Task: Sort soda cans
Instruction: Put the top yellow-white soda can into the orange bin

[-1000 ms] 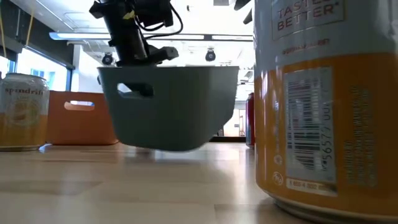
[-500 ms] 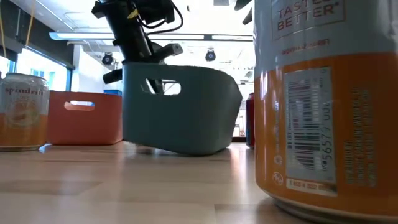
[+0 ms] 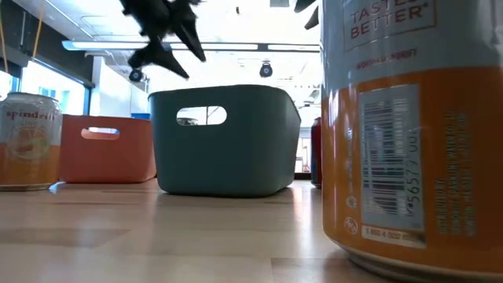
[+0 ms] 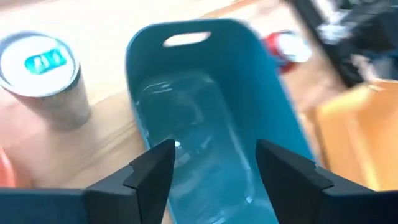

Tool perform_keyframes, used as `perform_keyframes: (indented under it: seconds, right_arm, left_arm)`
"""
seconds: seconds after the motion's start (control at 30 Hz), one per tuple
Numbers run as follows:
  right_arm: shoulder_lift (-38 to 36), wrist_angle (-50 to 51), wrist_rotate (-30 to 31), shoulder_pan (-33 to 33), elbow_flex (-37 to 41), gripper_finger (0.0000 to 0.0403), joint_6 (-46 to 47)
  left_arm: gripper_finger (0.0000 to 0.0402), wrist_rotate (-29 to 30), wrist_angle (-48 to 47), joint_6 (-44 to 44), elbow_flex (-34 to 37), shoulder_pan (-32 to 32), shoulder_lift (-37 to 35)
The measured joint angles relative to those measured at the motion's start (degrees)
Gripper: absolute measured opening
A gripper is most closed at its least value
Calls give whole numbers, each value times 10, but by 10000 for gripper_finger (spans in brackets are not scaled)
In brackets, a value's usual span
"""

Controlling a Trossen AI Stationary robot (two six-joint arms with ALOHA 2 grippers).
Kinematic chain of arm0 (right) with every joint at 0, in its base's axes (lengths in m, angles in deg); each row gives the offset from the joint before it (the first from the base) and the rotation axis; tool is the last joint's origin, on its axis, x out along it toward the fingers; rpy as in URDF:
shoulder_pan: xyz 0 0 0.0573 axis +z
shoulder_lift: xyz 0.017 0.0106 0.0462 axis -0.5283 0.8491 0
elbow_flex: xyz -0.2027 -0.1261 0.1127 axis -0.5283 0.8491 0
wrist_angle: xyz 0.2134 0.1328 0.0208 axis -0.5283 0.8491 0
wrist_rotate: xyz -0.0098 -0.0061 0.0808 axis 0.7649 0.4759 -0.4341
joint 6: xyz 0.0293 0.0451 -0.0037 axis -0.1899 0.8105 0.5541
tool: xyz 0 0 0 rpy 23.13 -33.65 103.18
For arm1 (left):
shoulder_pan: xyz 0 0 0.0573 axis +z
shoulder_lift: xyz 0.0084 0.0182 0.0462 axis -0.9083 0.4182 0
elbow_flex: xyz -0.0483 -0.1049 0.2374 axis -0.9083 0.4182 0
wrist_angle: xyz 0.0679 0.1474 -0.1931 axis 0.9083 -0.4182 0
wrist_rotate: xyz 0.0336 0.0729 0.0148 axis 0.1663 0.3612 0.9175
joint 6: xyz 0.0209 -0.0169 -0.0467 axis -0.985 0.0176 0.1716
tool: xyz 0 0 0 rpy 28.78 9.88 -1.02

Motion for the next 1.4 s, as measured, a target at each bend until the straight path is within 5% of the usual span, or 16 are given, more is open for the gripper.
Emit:
perform_keyframes:
  seconds: [0.2, 0.37, 0.57, 0.77, 1.4]
  right_arm:
    - [0, -13, -3, -16, 0, 268, 2]
    - [0, -35, -35, -27, 0, 268, 2]
    - [1, -46, -37, -42, 0, 268, 2]
    - [4, -46, -36, -56, 0, 268, -2]
    - [28, -46, -36, -65, 0, 268, -47]
  left_arm:
    - [234, -48, -91, -28, 0, -16, -85]
    - [235, -114, -158, -18, 0, -96, -99]
    - [235, -57, -260, 44, 0, -240, -99]
    - [235, -22, -376, 149, -2, -316, -99]
    - [235, 3, -405, 153, 0, -284, -97]
